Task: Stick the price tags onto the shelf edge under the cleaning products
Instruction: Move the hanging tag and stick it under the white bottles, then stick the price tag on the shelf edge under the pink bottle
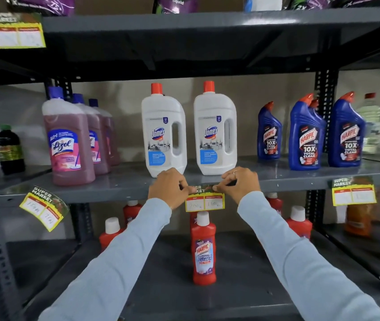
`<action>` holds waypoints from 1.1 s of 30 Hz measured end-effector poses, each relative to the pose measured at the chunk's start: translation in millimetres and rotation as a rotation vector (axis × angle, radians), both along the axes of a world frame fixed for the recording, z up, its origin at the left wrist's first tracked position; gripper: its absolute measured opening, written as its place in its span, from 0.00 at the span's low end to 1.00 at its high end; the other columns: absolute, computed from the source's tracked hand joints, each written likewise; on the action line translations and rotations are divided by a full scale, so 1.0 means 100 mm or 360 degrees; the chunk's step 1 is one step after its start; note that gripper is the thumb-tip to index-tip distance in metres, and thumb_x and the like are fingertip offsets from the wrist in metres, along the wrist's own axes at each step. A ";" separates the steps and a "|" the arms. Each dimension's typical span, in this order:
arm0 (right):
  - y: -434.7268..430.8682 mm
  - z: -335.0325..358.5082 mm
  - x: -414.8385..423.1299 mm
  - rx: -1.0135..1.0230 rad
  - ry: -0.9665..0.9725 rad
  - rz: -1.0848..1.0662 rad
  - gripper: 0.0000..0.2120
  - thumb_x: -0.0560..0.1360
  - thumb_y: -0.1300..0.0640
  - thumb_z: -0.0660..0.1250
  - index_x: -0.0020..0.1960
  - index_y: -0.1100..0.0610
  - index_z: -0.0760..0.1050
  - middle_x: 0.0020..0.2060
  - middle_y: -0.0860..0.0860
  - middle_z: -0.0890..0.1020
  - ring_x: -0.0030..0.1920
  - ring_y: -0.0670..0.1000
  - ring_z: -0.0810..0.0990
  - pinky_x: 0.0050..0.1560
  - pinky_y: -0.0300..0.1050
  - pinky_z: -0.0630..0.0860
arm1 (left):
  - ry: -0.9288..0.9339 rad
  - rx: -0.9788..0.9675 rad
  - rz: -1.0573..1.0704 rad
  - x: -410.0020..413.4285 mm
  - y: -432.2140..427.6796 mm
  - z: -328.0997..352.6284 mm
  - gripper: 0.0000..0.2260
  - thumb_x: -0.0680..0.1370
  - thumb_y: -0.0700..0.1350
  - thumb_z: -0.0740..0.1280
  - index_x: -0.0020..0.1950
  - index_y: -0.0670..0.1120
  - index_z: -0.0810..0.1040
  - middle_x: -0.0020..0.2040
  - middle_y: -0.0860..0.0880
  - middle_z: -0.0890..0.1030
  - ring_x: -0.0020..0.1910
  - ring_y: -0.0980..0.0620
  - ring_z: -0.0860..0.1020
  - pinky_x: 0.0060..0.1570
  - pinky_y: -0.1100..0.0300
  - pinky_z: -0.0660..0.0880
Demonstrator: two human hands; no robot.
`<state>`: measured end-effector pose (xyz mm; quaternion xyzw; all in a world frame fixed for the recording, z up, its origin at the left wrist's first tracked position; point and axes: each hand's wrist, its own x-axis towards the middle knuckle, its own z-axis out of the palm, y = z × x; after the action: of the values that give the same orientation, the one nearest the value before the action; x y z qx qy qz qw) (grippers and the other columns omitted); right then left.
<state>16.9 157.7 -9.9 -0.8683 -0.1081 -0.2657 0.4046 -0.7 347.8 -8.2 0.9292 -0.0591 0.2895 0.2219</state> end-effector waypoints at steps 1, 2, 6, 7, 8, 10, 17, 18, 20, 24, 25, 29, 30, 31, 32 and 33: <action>0.00 0.00 0.02 0.0012 -0.0001 -0.0011 0.06 0.63 0.54 0.77 0.35 0.56 0.84 0.33 0.43 0.78 0.33 0.45 0.76 0.31 0.30 0.66 | -0.0009 0.0013 0.0005 0.03 0.00 0.00 0.11 0.71 0.54 0.71 0.35 0.49 0.77 0.43 0.49 0.78 0.41 0.50 0.77 0.37 0.58 0.73; 0.01 -0.02 0.04 0.0017 -0.0009 -0.0013 0.06 0.63 0.53 0.77 0.33 0.55 0.83 0.30 0.42 0.78 0.32 0.44 0.77 0.30 0.29 0.66 | -0.0024 0.0028 0.0004 0.06 0.00 -0.01 0.11 0.71 0.54 0.71 0.34 0.49 0.76 0.44 0.49 0.78 0.42 0.50 0.76 0.38 0.57 0.74; -0.01 -0.04 0.10 0.0120 0.0028 -0.0052 0.10 0.61 0.53 0.78 0.28 0.52 0.78 0.28 0.43 0.79 0.31 0.46 0.79 0.32 0.33 0.72 | -0.0044 0.0043 0.0005 0.12 -0.01 -0.03 0.12 0.70 0.52 0.71 0.32 0.50 0.73 0.45 0.49 0.77 0.46 0.50 0.74 0.41 0.54 0.75; -0.01 -0.02 0.10 0.0151 0.0074 -0.0060 0.11 0.60 0.53 0.79 0.28 0.52 0.77 0.29 0.44 0.80 0.32 0.46 0.79 0.33 0.34 0.73 | -0.0055 0.0030 0.0014 0.12 0.00 -0.04 0.13 0.70 0.53 0.72 0.32 0.51 0.71 0.45 0.49 0.78 0.45 0.50 0.75 0.40 0.54 0.75; -0.03 0.01 0.09 0.0154 0.0107 -0.0059 0.12 0.59 0.53 0.80 0.29 0.53 0.77 0.30 0.45 0.81 0.33 0.46 0.79 0.34 0.36 0.75 | -0.0083 0.0023 0.0025 0.11 0.02 -0.05 0.14 0.69 0.54 0.72 0.32 0.52 0.69 0.44 0.50 0.78 0.44 0.50 0.75 0.38 0.56 0.74; -0.06 0.09 0.09 0.0095 0.0153 -0.0050 0.13 0.56 0.54 0.81 0.29 0.54 0.77 0.32 0.47 0.83 0.34 0.47 0.81 0.37 0.41 0.77 | -0.0129 0.0030 0.0049 0.10 0.08 -0.04 0.19 0.68 0.56 0.72 0.31 0.52 0.63 0.42 0.52 0.80 0.41 0.51 0.77 0.35 0.59 0.71; -0.03 0.17 -0.06 0.0100 0.0191 -0.0131 0.10 0.62 0.65 0.76 0.30 0.54 0.78 0.35 0.51 0.85 0.37 0.49 0.82 0.52 0.45 0.78 | 0.0101 -0.0255 -0.0314 0.03 0.28 0.11 0.12 0.67 0.40 0.74 0.36 0.51 0.71 0.44 0.49 0.84 0.44 0.50 0.81 0.48 0.51 0.78; -0.02 0.15 -0.10 0.0075 0.0120 -0.0217 0.12 0.65 0.68 0.72 0.30 0.53 0.78 0.38 0.53 0.85 0.38 0.50 0.81 0.53 0.45 0.77 | 0.0147 -0.0257 -0.0435 -0.01 0.38 0.13 0.12 0.67 0.36 0.72 0.40 0.49 0.73 0.46 0.48 0.84 0.46 0.50 0.81 0.53 0.49 0.78; 0.08 0.05 -0.25 -0.0046 -0.0068 -0.0429 0.14 0.68 0.70 0.66 0.35 0.50 0.77 0.48 0.55 0.83 0.43 0.53 0.77 0.51 0.42 0.73 | 0.0195 0.0050 -0.0521 -0.14 0.75 0.13 0.18 0.68 0.36 0.72 0.52 0.52 0.72 0.53 0.50 0.82 0.54 0.50 0.79 0.59 0.50 0.75; 0.82 -0.18 -0.63 -0.0060 -0.0408 -0.0186 0.09 0.68 0.64 0.70 0.42 0.50 0.79 0.58 0.53 0.79 0.68 0.55 0.68 0.65 0.45 0.62 | 0.0200 0.0740 -0.0261 -0.39 1.72 0.21 0.21 0.73 0.48 0.68 0.64 0.55 0.66 0.64 0.49 0.76 0.61 0.46 0.74 0.59 0.50 0.72; 1.11 -0.23 -0.70 -0.0103 -0.0426 -0.0072 0.06 0.68 0.60 0.71 0.43 0.52 0.80 0.57 0.54 0.79 0.69 0.56 0.66 0.69 0.47 0.59 | 0.0230 0.0855 -0.0167 -0.43 1.98 0.27 0.21 0.75 0.49 0.66 0.66 0.54 0.65 0.67 0.48 0.73 0.63 0.44 0.73 0.60 0.49 0.71; 2.36 -0.32 -0.75 -0.0539 -0.0250 0.0265 0.15 0.71 0.47 0.67 0.52 0.55 0.81 0.64 0.60 0.74 0.72 0.58 0.59 0.75 0.53 0.45 | 0.0398 0.1117 0.0131 -0.51 2.84 0.51 0.26 0.77 0.51 0.62 0.73 0.48 0.59 0.72 0.45 0.67 0.69 0.42 0.68 0.64 0.46 0.68; 2.65 -0.35 -0.74 -0.0594 -0.0201 0.0260 0.17 0.72 0.44 0.65 0.54 0.53 0.80 0.69 0.59 0.68 0.75 0.58 0.52 0.75 0.56 0.40 | 0.0418 0.1146 0.0158 -0.53 3.02 0.54 0.27 0.77 0.52 0.62 0.73 0.48 0.59 0.72 0.44 0.67 0.69 0.41 0.68 0.64 0.46 0.68; 2.90 -0.38 -0.72 -0.0604 -0.0165 0.0233 0.18 0.72 0.41 0.63 0.54 0.51 0.80 0.73 0.57 0.63 0.76 0.57 0.45 0.74 0.58 0.37 | 0.0431 0.1169 0.0177 -0.56 3.18 0.55 0.26 0.77 0.53 0.62 0.72 0.49 0.59 0.71 0.43 0.68 0.68 0.40 0.69 0.63 0.45 0.69; 3.13 -0.40 -0.69 -0.0595 -0.0145 0.0199 0.19 0.72 0.39 0.62 0.53 0.50 0.80 0.74 0.54 0.59 0.75 0.58 0.40 0.72 0.60 0.35 | 0.0446 0.1197 0.0189 -0.57 3.32 0.56 0.23 0.77 0.53 0.61 0.70 0.49 0.62 0.69 0.41 0.70 0.65 0.38 0.71 0.61 0.46 0.70; 3.30 -0.42 -0.67 -0.0586 -0.0133 0.0163 0.19 0.71 0.38 0.61 0.52 0.49 0.81 0.75 0.52 0.58 0.75 0.58 0.37 0.71 0.62 0.33 | 0.0465 0.1218 0.0185 -0.59 3.41 0.55 0.19 0.77 0.53 0.60 0.67 0.49 0.65 0.65 0.40 0.73 0.63 0.37 0.73 0.59 0.46 0.71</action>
<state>-50.2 487.5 -52.2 -0.9093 -0.2155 -0.2564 0.2471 -59.2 689.2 46.8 0.9778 -0.0777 0.1237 -0.1503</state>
